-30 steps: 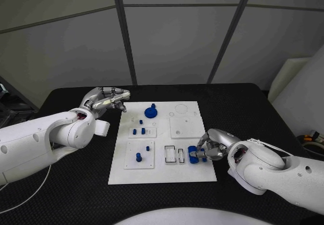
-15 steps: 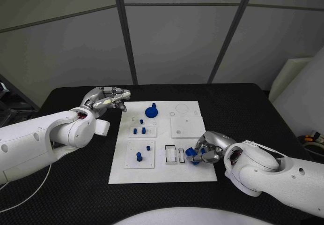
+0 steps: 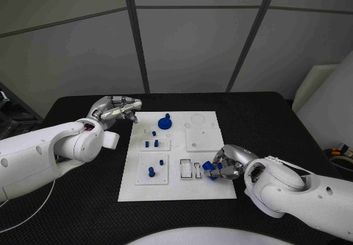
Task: Assemble the parts on the task board
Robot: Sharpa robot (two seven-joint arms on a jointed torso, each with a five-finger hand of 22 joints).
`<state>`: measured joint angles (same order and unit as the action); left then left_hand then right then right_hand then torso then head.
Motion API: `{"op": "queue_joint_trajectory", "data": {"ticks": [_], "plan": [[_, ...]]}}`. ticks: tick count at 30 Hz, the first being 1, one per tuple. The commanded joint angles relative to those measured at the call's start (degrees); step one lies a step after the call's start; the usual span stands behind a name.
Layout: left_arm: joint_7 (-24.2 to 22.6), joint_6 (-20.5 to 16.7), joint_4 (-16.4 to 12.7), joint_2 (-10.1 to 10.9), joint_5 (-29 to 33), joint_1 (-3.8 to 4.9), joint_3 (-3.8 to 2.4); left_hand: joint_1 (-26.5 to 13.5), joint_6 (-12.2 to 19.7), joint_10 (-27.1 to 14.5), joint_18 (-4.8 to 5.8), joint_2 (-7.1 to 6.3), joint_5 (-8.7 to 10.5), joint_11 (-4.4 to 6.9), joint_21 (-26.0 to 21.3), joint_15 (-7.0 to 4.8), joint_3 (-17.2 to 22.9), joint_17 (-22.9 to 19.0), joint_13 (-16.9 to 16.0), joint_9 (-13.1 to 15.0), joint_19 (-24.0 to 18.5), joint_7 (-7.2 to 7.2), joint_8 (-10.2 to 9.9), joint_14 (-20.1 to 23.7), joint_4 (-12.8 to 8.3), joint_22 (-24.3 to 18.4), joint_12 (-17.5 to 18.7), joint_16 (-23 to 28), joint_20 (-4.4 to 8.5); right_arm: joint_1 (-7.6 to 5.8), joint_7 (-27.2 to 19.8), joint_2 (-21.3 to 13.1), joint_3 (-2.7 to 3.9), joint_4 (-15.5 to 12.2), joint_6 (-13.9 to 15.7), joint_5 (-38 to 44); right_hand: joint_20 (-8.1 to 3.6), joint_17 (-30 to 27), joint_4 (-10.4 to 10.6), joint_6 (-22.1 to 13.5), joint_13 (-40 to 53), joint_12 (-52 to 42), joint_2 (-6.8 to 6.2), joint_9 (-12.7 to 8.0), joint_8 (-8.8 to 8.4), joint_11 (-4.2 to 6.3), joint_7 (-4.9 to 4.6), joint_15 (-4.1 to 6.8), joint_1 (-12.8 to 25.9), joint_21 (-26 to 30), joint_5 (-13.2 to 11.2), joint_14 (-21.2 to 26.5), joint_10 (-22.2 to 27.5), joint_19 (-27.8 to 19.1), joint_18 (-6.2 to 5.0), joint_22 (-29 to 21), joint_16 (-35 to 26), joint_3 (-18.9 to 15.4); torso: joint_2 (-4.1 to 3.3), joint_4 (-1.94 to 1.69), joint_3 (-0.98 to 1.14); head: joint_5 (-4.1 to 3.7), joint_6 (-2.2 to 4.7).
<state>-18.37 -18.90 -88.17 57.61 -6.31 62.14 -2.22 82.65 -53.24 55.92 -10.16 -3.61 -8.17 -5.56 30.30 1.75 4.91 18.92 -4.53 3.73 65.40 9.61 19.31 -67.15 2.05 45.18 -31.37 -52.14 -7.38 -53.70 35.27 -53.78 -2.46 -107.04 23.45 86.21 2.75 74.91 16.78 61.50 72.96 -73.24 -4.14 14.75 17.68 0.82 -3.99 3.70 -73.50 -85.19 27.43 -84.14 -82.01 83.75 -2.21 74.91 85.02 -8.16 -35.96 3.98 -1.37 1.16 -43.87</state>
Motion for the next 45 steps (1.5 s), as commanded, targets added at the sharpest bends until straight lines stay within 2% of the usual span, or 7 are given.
{"op": "queue_joint_trajectory", "data": {"ticks": [1, 5, 8, 11, 19, 28, 45], "plan": [[0.0, 0.7, -0.1, 0.1, 0.2, 0.08, -0.04, -0.4, 0.0, 0.2, -0.30, -0.14, -0.20, -0.24, -0.1, -0.37, 0.4, -0.1, 0.1, -0.1, -0.2, 0.37, -0.3, 0.0, 0.0, 0.1, 0.3, -0.2, 0.28, 0.00, -0.4, -0.3, 0.02, -1.5, 6.9, 0.4, -0.20, 4.3, -0.2, 1.0, 0.4, -0.4, 0.73, 0.5, 0.44, -0.06, 0.46, 0.47, -0.3, -0.4, 0.5, -3.8, -0.5, 1.4, 0.51, 9.2, 0.3, 0.0, 0.04, 0.01, -0.05, 0.17, 0.05], [0.0, 0.7, -0.1, 0.1, 0.2, 0.08, -0.04, -0.4, 0.1, 0.2, -0.29, -0.15, -0.20, -0.26, -0.1, -0.36, 0.4, -0.1, 0.1, -0.1, -0.2, 0.38, -0.3, 0.0, 0.0, 0.1, 0.3, -0.2, 0.28, -0.01, -1.5, -0.7, 0.04, -3.0, 11.0, 0.1, -0.32, 4.6, 0.0, 1.5, 0.7, -0.5, 1.04, 0.5, 0.46, 0.06, 0.60, 0.58, 0.1, -0.7, 0.8, -3.8, -0.8, 1.7, 0.61, 9.6, 0.4, -0.3, -0.01, -0.10, -0.03, 0.20, 0.18], [0.0, 0.7, -0.1, 0.1, 0.2, 0.08, -0.04, -0.4, 0.1, 0.2, -0.29, -0.15, -0.20, -0.26, -0.1, -0.36, 0.4, -0.1, 0.1, -0.1, -0.2, 0.38, -0.3, 0.0, 0.0, 0.1, 0.3, -0.2, 0.28, -0.03, -1.9, -0.9, 0.07, -3.8, 12.4, -0.1, -0.40, 5.0, -0.1, 1.7, 1.0, -0.8, 1.30, 0.6, 0.47, 0.17, 0.72, 0.67, 0.2, -1.0, 1.1, -3.9, -1.0, 2.0, 0.72, 10.0, 0.6, -0.4, -0.02, -0.06, 0.00, 0.33, 0.17], [0.0, 0.8, -0.1, 0.2, 0.2, 0.08, -0.04, -0.4, 0.1, 0.2, -0.29, -0.15, -0.20, -0.26, -0.1, -0.36, 0.4, -0.1, 0.1, -0.1, -0.2, 0.38, -0.3, 0.0, 0.0, 0.1, 0.3, -0.2, 0.28, -0.05, -2.1, -0.9, 0.08, -4.3, 12.8, -0.3, -0.46, 5.1, 0.0, 2.0, 1.2, -0.9, 1.43, 0.6, 0.48, 0.24, 0.80, 0.73, 0.4, -1.2, 1.3, -3.9, -1.1, 2.2, 0.78, 10.2, 0.6, -0.5, -0.04, -0.13, -0.12, 0.36, 0.18], [0.2, 1.2, -0.3, 0.4, 0.2, 0.09, -0.04, -0.6, 0.2, 0.1, -0.28, -0.23, -0.18, -0.33, -0.1, -0.31, 0.4, -0.1, 0.1, -0.1, -0.2, 0.45, -0.4, 0.0, 0.1, 0.1, 0.4, -0.2, 0.26, -0.09, -2.1, 1.2, 0.10, -3.3, 8.2, -3.2, -0.65, 5.1, 0.0, 2.6, 1.0, -0.5, 1.51, 0.8, 0.54, 0.44, 1.04, 0.91, 1.5, -1.3, 0.8, -3.9, -1.2, 2.3, 0.82, 10.4, 0.6, -1.3, -0.09, -0.22, -0.08, 0.73, 0.29], [0.3, 1.5, -0.3, -0.1, 0.2, 0.10, -0.04, -0.6, 0.2, 0.1, -0.27, -0.27, -0.17, -0.36, -0.1, -0.29, 0.4, -0.1, 0.1, -0.1, -0.3, 0.48, -0.5, 0.0, 0.2, 0.1, 0.4, -0.2, 0.24, -0.11, -2.1, 6.2, 0.15, 0.1, 3.3, -5.6, -1.08, 5.2, 0.0, 4.5, 0.9, 0.2, 3.28, 1.9, 1.39, 1.09, 1.87, 1.41, 4.1, -1.2, -0.4, -3.9, -1.4, 2.2, 0.79, 10.3, 0.6, -2.4, -0.14, -0.24, -0.10, 0.97, 0.15], [0.5, 1.8, -0.5, -0.1, 0.2, 0.13, -0.05, -0.7, 0.3, 0.0, -0.26, -0.25, -0.18, -0.40, -0.1, -0.25, 0.4, -0.1, 0.2, -0.1, -0.3, 0.53, -0.6, 0.0, 0.2, 0.1, 0.5, -0.2, 0.22, -0.13, -0.9, 9.3, 0.19, 2.7, 3.6, -6.1, -1.56, 5.2, 0.0, 5.4, 1.2, 0.4, 3.56, 3.0, 2.43, 1.62, 2.47, 1.88, 6.0, -1.2, -1.0, -3.9, -1.7, 2.2, 0.79, 10.3, 0.5, -3.8, -0.07, -0.06, -0.03, 1.80, -0.17]]}}
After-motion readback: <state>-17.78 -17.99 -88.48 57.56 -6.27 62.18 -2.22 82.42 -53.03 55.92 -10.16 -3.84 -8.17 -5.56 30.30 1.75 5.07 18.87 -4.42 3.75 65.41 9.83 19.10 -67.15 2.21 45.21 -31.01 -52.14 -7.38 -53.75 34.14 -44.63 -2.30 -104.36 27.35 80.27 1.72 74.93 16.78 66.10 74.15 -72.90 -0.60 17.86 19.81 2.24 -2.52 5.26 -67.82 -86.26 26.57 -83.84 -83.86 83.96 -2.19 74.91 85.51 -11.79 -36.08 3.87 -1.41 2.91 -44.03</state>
